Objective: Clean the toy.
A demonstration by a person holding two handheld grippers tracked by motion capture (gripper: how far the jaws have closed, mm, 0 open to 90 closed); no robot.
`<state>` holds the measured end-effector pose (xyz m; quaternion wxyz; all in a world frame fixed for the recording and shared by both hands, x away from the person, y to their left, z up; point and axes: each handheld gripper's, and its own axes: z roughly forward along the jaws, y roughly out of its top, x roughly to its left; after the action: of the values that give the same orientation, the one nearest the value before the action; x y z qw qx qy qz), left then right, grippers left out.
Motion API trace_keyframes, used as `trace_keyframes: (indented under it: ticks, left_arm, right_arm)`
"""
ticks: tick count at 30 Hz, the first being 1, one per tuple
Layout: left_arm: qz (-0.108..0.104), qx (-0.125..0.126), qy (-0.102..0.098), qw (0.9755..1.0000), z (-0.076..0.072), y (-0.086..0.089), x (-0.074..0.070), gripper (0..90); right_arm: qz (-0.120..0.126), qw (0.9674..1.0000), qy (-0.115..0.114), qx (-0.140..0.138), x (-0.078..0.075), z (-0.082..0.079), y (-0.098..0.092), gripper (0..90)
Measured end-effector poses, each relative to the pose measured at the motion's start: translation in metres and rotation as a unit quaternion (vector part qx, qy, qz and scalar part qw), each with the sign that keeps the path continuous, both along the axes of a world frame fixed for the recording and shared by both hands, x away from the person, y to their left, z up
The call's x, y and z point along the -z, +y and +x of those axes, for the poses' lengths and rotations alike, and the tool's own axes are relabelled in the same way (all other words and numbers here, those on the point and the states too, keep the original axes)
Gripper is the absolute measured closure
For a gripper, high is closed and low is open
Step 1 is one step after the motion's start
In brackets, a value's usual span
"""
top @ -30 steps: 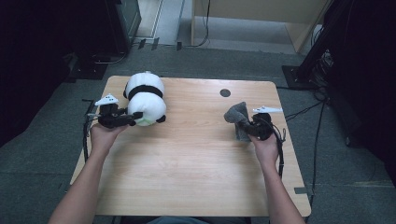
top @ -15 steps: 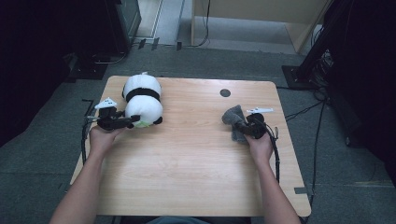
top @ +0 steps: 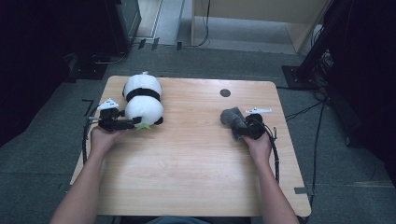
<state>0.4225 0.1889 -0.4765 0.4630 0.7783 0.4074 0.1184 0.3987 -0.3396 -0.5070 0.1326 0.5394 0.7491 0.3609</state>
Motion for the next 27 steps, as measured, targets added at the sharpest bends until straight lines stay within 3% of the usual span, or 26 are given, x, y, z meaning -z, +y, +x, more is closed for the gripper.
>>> trace_keyframes:
  ticks: [4, 8, 10, 15, 19, 24, 27]
  left_arm:
    - [0.004, 0.002, 0.008, 1.0, 0.0, -0.001, -0.002, 23.4]
    - [-0.004, -0.003, 0.019, 0.9998, 0.0, 0.0, -0.005, 18.5]
    - [-0.003, -0.001, 0.023, 0.9997, -0.001, 0.0, -0.005, 16.0]
    - [0.003, -0.001, 0.025, 0.9997, -0.001, -0.003, -0.006, 12.9]
    - [0.0, -0.018, 0.024, 0.9996, -0.001, -0.006, -0.006, 12.6]
    - [0.026, -0.007, 0.015, 0.9995, -0.003, -0.008, -0.008, 12.6]
    - [0.018, 0.003, 0.018, 0.9997, -0.002, -0.008, -0.008, 6.7]
  right_arm:
    - [0.005, 1.0, 0.007, -0.001, -0.002, 0.0, -0.001, 32.4]
    - [-0.017, 0.9998, 0.011, 0.004, -0.004, -0.001, 0.002, 20.9]
    - [-0.016, 0.9998, 0.015, 0.001, -0.005, 0.0, 0.004, 17.8]
    - [-0.024, 0.9997, 0.009, 0.006, -0.007, -0.001, 0.005, 15.6]
    - [-0.015, 0.9998, 0.002, 0.009, -0.011, -0.003, 0.002, 15.1]
    - [-0.009, 0.9999, -0.005, 0.009, -0.016, -0.005, -0.001, 15.2]
    - [-0.007, 0.9999, -0.008, 0.009, -0.019, -0.007, -0.001, 15.2]
